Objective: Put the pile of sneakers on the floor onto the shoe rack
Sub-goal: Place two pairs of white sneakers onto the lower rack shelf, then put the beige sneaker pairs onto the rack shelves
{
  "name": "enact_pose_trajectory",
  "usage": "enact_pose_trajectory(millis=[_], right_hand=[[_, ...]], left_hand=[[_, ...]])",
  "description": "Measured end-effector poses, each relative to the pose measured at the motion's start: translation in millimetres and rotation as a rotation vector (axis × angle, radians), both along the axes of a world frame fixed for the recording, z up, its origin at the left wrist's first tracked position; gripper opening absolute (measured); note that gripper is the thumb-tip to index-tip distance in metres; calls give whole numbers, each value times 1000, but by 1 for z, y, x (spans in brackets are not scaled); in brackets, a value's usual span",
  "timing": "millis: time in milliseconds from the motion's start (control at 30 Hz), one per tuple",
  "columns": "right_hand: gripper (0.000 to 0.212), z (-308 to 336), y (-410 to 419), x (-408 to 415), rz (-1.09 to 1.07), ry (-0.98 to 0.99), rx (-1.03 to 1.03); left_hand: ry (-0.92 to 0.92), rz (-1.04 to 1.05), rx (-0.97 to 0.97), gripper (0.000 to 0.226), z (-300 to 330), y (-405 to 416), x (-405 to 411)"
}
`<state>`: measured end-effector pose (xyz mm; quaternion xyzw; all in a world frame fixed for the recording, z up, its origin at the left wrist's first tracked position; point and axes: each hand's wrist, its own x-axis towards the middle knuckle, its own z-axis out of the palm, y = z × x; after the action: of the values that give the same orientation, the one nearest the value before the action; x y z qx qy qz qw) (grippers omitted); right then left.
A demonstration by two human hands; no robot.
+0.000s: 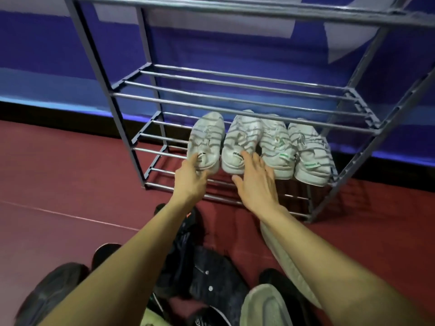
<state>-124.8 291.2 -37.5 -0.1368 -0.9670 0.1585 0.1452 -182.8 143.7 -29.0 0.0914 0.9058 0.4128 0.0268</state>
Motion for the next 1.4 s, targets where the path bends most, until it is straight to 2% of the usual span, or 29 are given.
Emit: enact_pose_trajectory(millis=[100, 200, 433, 533, 800, 867, 933, 1000, 1067, 1133, 1200, 1300, 1400], right_hand=[[42, 7, 0, -6, 38, 91, -74], [24, 12, -2, -1, 76, 140, -217], [14, 19, 12, 1, -3, 54, -469], [13, 23, 14, -7, -34, 16, -482], [15, 18, -15, -4, -83, 60, -293], [25, 19, -17, -5, -72, 59, -282], [42, 17, -26, 0, -74, 77, -281], [55, 12, -38, 10, -103, 95, -289], [58, 1, -49, 22, -108, 27, -249], [43, -17, -57, 31, -61, -84, -217], [27, -32, -67, 36, 9, -176, -235], [23, -49, -82, 44, 104, -356, -249], [23, -56, -87, 51, 130, -535, -250]], left_hand=[[4, 38, 93, 42, 2, 7, -7], [-55, 30, 125, 39, 6, 7, -16], [12, 83, 111, 31, 4, 4, -13], [25, 85, 101, 31, 3, 2, -17], [-53, -56, 20, 31, 9, -21, -31], [-41, -108, 4, 47, 9, -31, -32], [-91, -159, 54, 76, 6, -48, -24], [-197, -138, 120, 84, -8, -69, -11], [-238, -92, 39, 68, -25, -88, 10], [-221, -28, -66, 44, -45, -104, 37], [-168, 39, -91, 27, -59, -114, 68], [-183, 157, -97, 23, -81, -125, 94], [-417, 205, -166, 39, -99, -131, 100]])
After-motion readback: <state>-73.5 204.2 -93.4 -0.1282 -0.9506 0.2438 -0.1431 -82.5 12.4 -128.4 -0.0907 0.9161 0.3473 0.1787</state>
